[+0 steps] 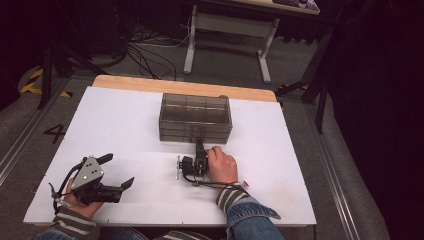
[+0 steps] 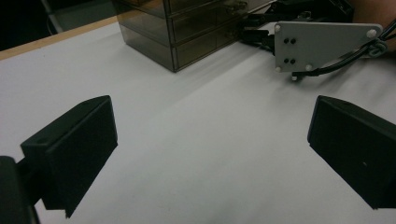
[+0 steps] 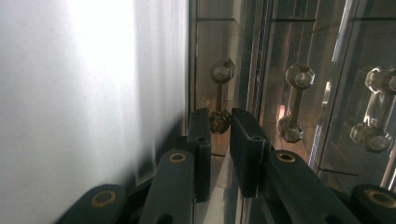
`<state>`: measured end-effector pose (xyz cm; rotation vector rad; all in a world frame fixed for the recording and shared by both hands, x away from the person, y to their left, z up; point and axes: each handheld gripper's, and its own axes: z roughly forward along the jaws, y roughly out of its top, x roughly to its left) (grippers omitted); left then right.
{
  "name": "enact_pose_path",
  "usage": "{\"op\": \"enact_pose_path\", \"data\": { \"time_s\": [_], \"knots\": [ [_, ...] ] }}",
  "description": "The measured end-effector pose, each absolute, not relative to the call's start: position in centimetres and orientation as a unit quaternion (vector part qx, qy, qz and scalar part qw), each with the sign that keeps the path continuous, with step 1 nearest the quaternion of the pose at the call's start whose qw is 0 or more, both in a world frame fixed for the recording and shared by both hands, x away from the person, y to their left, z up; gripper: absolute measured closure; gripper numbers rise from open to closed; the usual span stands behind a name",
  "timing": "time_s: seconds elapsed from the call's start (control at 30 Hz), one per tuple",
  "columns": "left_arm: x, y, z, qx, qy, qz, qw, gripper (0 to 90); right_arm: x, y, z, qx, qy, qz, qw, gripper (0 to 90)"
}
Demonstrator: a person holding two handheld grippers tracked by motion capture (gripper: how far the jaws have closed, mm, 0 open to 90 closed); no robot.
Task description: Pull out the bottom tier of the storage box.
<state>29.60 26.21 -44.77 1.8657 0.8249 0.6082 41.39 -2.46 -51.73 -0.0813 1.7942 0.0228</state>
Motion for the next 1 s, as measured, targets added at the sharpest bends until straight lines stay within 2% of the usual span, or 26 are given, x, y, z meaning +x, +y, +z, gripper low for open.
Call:
{"op": "enact_pose_path", "data": {
  "time_s": [1.0],
  "knots": [
    [29.6, 26.2, -44.8, 0.768, 0.338, 0.250, 0.484, 2.2, 39.0, -2.6, -50.7, -0.026, 0.807, 0.011, 0.590, 78.6]
  ]
}}
